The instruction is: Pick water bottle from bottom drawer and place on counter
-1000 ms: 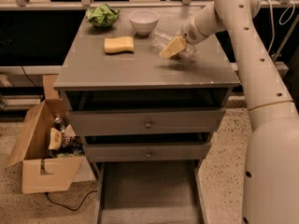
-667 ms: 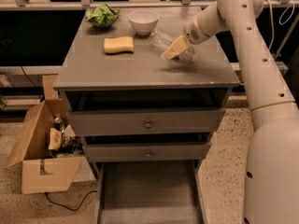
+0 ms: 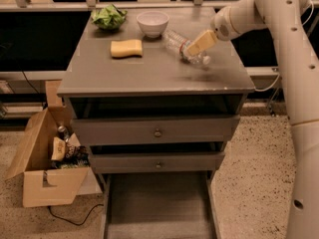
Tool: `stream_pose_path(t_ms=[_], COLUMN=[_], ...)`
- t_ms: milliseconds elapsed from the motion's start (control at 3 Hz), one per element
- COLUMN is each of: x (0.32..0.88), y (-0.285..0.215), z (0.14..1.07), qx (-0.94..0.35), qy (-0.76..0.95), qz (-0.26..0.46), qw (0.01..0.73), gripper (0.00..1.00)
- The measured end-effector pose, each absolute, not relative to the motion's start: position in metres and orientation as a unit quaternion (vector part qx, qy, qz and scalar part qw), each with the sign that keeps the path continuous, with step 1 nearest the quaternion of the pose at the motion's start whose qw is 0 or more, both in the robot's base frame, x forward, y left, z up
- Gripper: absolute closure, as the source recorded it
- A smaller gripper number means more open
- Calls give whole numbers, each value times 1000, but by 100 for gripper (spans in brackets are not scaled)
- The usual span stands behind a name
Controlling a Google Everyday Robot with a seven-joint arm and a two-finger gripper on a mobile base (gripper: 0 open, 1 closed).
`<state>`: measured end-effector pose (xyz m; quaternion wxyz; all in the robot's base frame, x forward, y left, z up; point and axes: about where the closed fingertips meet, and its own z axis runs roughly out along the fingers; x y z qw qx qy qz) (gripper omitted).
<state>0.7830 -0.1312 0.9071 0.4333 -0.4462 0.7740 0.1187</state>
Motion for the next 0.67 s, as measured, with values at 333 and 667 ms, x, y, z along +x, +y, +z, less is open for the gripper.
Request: stream_pose_path(t_ms=[333, 667], x=[767, 745], y=[-153, -181], z=[939, 964], qx=[-430, -412], qy=[759, 741], qz=[108, 89], qw=[478, 523], gripper=[0, 0])
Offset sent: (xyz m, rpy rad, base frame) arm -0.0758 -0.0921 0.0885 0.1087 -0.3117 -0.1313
